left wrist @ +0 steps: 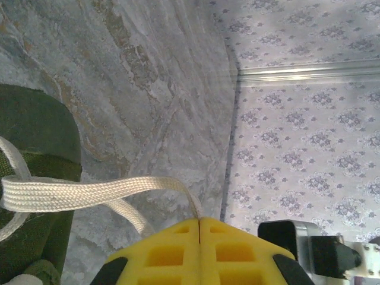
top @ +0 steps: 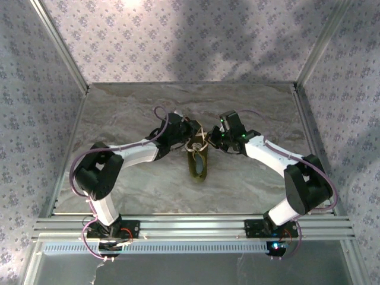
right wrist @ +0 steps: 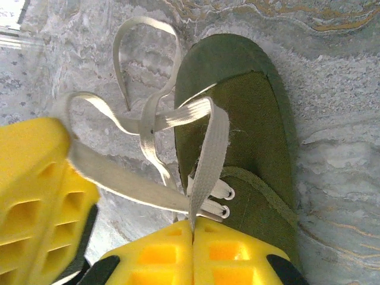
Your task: Tie the shoes
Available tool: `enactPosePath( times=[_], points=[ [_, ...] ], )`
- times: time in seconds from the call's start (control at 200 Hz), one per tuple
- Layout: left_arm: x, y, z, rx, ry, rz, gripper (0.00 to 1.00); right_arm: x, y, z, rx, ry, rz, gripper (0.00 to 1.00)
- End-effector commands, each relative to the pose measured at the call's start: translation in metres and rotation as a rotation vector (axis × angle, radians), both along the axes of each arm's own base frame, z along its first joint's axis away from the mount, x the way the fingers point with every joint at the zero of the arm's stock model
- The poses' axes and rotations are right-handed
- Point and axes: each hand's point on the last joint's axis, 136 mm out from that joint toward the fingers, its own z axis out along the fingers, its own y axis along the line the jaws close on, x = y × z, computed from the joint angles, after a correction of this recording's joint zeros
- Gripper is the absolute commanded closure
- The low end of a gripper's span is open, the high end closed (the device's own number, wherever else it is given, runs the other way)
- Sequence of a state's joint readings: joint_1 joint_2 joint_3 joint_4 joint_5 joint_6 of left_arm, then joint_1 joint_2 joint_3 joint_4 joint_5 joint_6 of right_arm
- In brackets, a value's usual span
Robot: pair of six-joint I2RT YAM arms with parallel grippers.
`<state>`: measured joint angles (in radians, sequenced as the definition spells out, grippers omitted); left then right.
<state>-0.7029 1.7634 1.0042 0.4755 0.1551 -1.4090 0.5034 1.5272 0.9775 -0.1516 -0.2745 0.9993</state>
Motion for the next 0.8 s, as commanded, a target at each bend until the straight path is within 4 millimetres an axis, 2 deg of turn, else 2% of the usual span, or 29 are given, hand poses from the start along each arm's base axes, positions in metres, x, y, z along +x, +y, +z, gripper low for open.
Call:
enactPosePath(
  times=[0.0, 0.28, 0.525, 0.675, 0.799],
  points=[
    [-0.001, -0.01, -0.002, -0.045, 0.014, 0.009, 1.0, 0.002, -0.006, 0.01, 0.034, -0.014, -0.037, 0.93],
    [-0.02, -0.018, -0.022, -0.034, 0.069, -0.013, 1.0, 0.005, -0.013, 0.011, 0.043, -0.017, -0.059, 0.93],
    [-0.037, -0.02, -0.03, -0.024, 0.09, -0.039, 1.0, 0.011, -0.018, 0.007, 0.023, -0.01, -0.068, 0.91],
    [-0.041, -0.018, -0.035, -0.014, 0.1, -0.038, 1.0, 0.015, -0.023, -0.002, -0.016, -0.006, -0.04, 0.78],
    [-0.041, -0.016, -0.04, -0.011, 0.112, -0.035, 1.0, 0.015, -0.044, -0.002, -0.091, -0.069, -0.037, 0.54]
  ],
)
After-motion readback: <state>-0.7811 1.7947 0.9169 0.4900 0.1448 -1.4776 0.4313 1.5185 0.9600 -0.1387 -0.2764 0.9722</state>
